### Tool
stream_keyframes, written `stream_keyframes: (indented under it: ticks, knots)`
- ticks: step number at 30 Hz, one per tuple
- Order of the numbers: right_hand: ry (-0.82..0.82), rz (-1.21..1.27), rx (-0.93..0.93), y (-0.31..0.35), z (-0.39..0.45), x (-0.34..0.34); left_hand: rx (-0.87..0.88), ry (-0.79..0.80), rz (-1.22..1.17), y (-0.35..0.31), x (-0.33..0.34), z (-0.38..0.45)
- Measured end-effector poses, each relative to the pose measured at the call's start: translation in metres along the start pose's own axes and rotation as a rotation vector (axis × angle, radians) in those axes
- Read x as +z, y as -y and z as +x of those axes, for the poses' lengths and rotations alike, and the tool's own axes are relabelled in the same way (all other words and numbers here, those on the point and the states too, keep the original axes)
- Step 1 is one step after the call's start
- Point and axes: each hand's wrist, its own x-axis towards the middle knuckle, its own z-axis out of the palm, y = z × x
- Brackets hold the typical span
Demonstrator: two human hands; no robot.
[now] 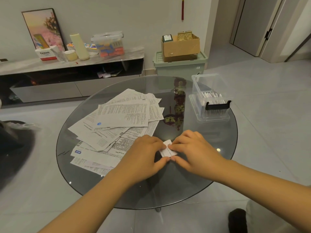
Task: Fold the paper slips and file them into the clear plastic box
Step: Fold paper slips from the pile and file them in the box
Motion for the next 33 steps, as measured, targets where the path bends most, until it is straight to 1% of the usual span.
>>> stream_keyframes:
  ticks: [4, 7, 9, 10, 12, 14, 16, 18, 21, 23, 25, 27, 29, 30, 31, 33]
  knots:
    - [-0.096, -0.056, -0.048, 0.000, 0.006, -0.001, 0.034, 0.001, -0.010, -0.001, -0.006, 0.003]
    - [-0.155, 0.030, 0.016, 0.000, 0.007, -0.007, -0.008, 0.012, -0.078, -0.006, -0.012, 0.006]
    - [-0.190, 0.147, 0.080, 0.000, 0.007, -0.013, -0.104, -0.035, -0.155, -0.007, -0.012, 0.007]
    - [-0.204, 0.238, 0.133, 0.000, 0.007, -0.017, -0.182, -0.070, -0.231, -0.010, -0.014, 0.008]
    - [-0.176, 0.397, 0.261, -0.003, 0.005, -0.027, -0.307, -0.147, -0.412, -0.016, -0.018, 0.014]
    - [-0.148, 0.424, 0.308, -0.006, 0.005, -0.035, -0.347, -0.176, -0.505, -0.021, -0.027, 0.022]
    - [-0.155, 0.413, 0.309, -0.011, 0.006, -0.046, -0.314, -0.138, -0.468, -0.026, -0.036, 0.033]
    - [-0.185, 0.405, 0.292, -0.016, 0.010, -0.059, -0.258, -0.079, -0.340, -0.029, -0.043, 0.045]
    - [-0.144, 0.367, 0.275, -0.024, 0.018, -0.077, -0.204, -0.019, -0.222, -0.036, -0.052, 0.067]
    - [-0.128, 0.353, 0.294, -0.032, 0.022, -0.086, -0.160, 0.011, -0.172, -0.040, -0.057, 0.083]
    - [-0.131, 0.343, 0.333, -0.040, 0.024, -0.092, -0.132, -0.001, -0.180, -0.043, -0.060, 0.097]
    - [-0.192, 0.330, 0.396, -0.052, 0.026, -0.098, -0.121, -0.091, -0.269, -0.047, -0.060, 0.113]
    - [-0.331, 0.330, 0.510, -0.069, 0.027, -0.105, -0.099, -0.199, -0.328, -0.051, -0.059, 0.133]
    - [-0.406, 0.333, 0.570, -0.075, 0.027, -0.108, -0.086, -0.226, -0.337, -0.053, -0.059, 0.139]
    - [-0.472, 0.321, 0.632, -0.086, 0.027, -0.112, -0.067, -0.230, -0.345, -0.055, -0.057, 0.150]
    - [-0.538, 0.278, 0.717, -0.102, 0.026, -0.116, -0.011, -0.170, -0.301, -0.058, -0.051, 0.164]
